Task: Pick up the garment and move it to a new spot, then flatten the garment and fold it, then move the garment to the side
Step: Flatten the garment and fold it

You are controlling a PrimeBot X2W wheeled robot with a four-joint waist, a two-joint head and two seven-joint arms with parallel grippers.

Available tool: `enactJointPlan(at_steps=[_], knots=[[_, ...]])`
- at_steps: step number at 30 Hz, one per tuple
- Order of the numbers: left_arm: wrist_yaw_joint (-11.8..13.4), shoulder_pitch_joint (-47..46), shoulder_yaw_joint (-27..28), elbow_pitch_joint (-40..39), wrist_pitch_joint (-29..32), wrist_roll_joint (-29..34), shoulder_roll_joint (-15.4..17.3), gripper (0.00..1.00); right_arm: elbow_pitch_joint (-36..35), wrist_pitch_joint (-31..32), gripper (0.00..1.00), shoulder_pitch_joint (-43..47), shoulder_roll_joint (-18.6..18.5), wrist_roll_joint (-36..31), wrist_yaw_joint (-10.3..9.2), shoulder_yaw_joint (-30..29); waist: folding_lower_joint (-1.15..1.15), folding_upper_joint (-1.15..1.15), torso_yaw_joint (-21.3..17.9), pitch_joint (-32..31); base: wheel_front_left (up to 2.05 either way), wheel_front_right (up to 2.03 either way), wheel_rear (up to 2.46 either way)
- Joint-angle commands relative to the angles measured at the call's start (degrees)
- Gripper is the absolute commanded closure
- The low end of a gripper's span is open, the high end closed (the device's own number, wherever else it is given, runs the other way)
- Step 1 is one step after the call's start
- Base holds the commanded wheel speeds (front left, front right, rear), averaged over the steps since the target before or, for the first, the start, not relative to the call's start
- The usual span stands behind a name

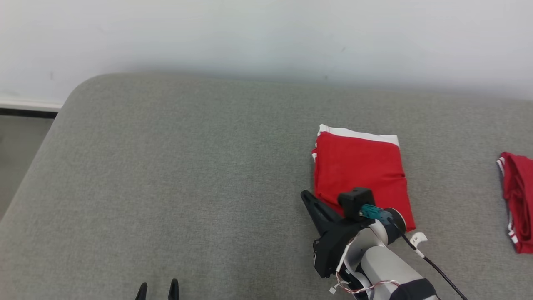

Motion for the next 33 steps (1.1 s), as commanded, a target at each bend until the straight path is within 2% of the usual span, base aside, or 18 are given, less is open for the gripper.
enactJointPlan(at_steps=[1, 4, 5, 6, 7, 15, 20, 27, 33], knots=[[0.37, 0.92, 0.44, -0.24, -0.15, -0.22, -0.06, 0.00, -0.73, -1.19, 1.00, 1.25, -0.06, 0.05, -0.18, -0.78, 0.00, 0.00, -1.76, -1.59, 0.00, 0.00, 0.00], [0.51, 1.62, 1.37, -0.74, -0.15, -0.12, -0.06, 0.00, -2.93, -3.91, 1.00, 3.44, -0.05, -0.53, -0.18, -3.79, 0.00, 0.00, -3.42, -2.77, 0.00, 0.00, 0.00], [0.69, 1.88, 1.86, -0.94, -0.15, -0.12, -0.06, 0.00, -3.92, -4.74, 0.87, 4.38, -0.11, -1.14, -0.18, -4.94, 0.00, 0.00, -4.06, -3.15, 0.00, 0.00, 0.00], [0.74, 2.08, 2.29, -1.14, -0.15, -0.12, -0.07, 0.00, -4.99, -5.50, 0.17, 5.45, -0.21, -1.64, -0.18, -6.20, 0.00, 0.00, -4.61, -3.44, 0.00, 0.00, 0.00], [0.82, 2.37, 2.86, -1.30, -0.15, -0.14, -0.06, 0.00, -6.13, -6.07, 0.00, 6.76, -0.37, -2.32, -0.18, -7.94, 0.00, 0.00, -5.25, -3.78, 0.00, 0.00, 0.00], [0.55, 3.24, 5.82, -3.39, -0.15, 0.83, -0.06, 0.00, -16.97, -7.92, 0.00, 18.04, -1.12, -7.55, -0.18, -19.95, 0.00, 0.00, -8.82, -5.15, 0.00, 0.00, 0.00], [0.54, 2.86, 6.65, -3.55, -0.15, 0.77, -0.06, 0.00, -22.36, -8.20, 0.00, 23.78, -1.06, -10.11, -0.18, -25.37, 0.00, 0.00, -10.13, -5.55, 0.00, 0.00, 0.00], [0.17, 2.42, 8.45, -2.45, -0.15, -0.12, -0.07, 0.00, -25.43, -7.84, 0.00, 28.24, -0.69, -11.90, -0.18, -27.66, 0.00, 0.00, -12.42, -6.15, 0.00, 0.00, 0.00], [0.01, 1.87, 10.14, -0.88, -0.15, 0.77, -0.06, 0.00, -23.45, -7.70, 0.00, 29.82, -0.99, -10.46, -0.18, -26.70, 0.00, 0.00, -14.19, -6.90, 0.00, 0.00, 0.00]])
